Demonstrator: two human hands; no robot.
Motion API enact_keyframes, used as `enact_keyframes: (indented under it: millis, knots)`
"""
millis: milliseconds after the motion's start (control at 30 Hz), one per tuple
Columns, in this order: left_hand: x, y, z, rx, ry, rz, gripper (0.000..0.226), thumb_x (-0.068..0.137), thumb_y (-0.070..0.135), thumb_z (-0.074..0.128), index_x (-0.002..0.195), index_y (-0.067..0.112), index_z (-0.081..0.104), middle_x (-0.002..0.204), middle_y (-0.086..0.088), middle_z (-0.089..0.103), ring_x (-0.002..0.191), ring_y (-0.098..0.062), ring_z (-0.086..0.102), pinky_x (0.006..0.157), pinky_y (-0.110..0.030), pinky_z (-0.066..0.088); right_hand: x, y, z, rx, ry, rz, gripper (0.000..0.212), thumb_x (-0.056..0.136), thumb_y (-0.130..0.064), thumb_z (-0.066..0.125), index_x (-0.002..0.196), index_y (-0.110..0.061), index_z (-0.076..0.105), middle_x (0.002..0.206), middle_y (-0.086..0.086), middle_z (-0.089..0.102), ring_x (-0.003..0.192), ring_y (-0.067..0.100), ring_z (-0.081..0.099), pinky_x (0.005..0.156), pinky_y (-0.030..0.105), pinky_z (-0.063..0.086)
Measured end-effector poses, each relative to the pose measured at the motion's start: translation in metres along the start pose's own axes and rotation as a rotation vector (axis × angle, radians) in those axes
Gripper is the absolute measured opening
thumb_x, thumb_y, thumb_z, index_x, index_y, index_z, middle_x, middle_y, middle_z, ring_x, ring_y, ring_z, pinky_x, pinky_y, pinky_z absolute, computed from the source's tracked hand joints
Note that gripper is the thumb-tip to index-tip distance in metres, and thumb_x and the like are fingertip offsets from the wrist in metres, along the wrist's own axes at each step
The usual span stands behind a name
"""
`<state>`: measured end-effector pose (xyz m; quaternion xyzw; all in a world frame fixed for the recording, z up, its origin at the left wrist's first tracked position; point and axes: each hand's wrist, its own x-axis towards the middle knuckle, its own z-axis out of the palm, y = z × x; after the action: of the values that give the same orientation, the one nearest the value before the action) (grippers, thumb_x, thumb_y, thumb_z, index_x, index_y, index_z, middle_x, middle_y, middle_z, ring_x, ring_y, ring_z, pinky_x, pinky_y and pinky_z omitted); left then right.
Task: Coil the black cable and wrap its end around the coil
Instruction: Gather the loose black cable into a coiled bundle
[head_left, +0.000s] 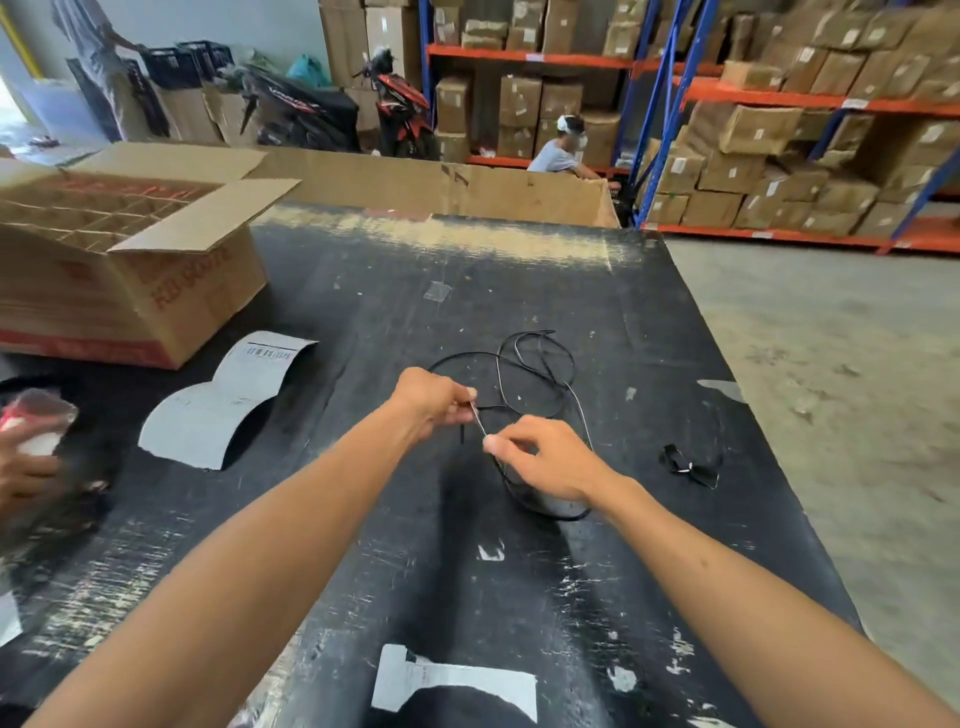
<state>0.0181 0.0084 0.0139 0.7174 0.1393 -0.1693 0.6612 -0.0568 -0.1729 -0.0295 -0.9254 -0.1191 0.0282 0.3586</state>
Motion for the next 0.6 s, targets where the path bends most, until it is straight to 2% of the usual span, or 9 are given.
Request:
enact_keyframes:
  millis: [100,200,267,333,433,600]
  knots:
    - [0.002,0.019,0.001,-0.169,-0.065,-0.089,0.006,0.086,-0.009,0.065,0.084,-0.004,0.062,0.08,-0.015,0.065,0.067,-0.022,0.066,0.055,-0.025,0.06,0.001,-0.005,-0.006,0.172,0.062,0.024,0.022,0.094,-0.044,0.064,0.086,-0.026,0.075,0.078,0.0,0.073,0.065,0.002,0.055,0.07,0.022,0.049]
    - [0.001,0.034,0.0,-0.245,-0.189,-0.18,0.007,0.09,-0.003,0.062,0.085,0.002,0.062,0.076,-0.009,0.07,0.076,-0.018,0.068,0.065,-0.026,0.056,0.001,-0.002,-0.013,0.141,0.051,0.03,0.016,0.095,-0.035,0.067,0.086,-0.026,0.076,0.072,-0.005,0.072,0.06,0.0,0.055,0.064,0.014,0.047]
    - [0.0,0.044,0.002,-0.27,-0.232,-0.179,0.008,0.092,0.001,0.061,0.086,0.005,0.063,0.066,-0.004,0.072,0.077,-0.016,0.068,0.064,-0.027,0.053,0.001,0.001,-0.018,0.063,0.04,0.02,0.016,0.097,-0.035,0.065,0.089,-0.026,0.075,0.076,-0.007,0.074,0.063,0.001,0.057,0.067,0.018,0.05]
    - [-0.001,0.054,0.005,-0.272,-0.249,-0.151,0.007,0.094,0.006,0.06,0.088,0.009,0.063,0.073,-0.001,0.071,0.077,-0.014,0.068,0.065,-0.029,0.053,0.0,0.004,-0.021,-0.033,0.03,-0.002,0.018,0.099,-0.037,0.061,0.095,-0.024,0.073,0.082,-0.008,0.074,0.07,0.005,0.061,0.074,0.027,0.052]
    - [-0.002,0.067,0.009,-0.293,-0.267,-0.083,0.005,0.094,0.011,0.062,0.091,0.012,0.066,0.077,0.0,0.071,0.074,-0.013,0.071,0.071,-0.03,0.056,0.0,0.008,-0.027,-0.073,0.035,-0.008,0.02,0.101,-0.039,0.057,0.099,-0.024,0.07,0.084,-0.011,0.071,0.072,0.006,0.059,0.078,0.032,0.053]
    - [-0.002,0.085,0.011,-0.375,-0.28,0.036,0.006,0.092,0.015,0.065,0.091,0.01,0.068,0.071,0.001,0.074,0.068,-0.012,0.074,0.064,-0.028,0.058,0.002,0.011,-0.034,-0.146,0.0,-0.014,0.023,0.102,-0.041,0.055,0.102,-0.023,0.069,0.092,-0.007,0.074,0.084,0.016,0.065,0.083,0.039,0.054]
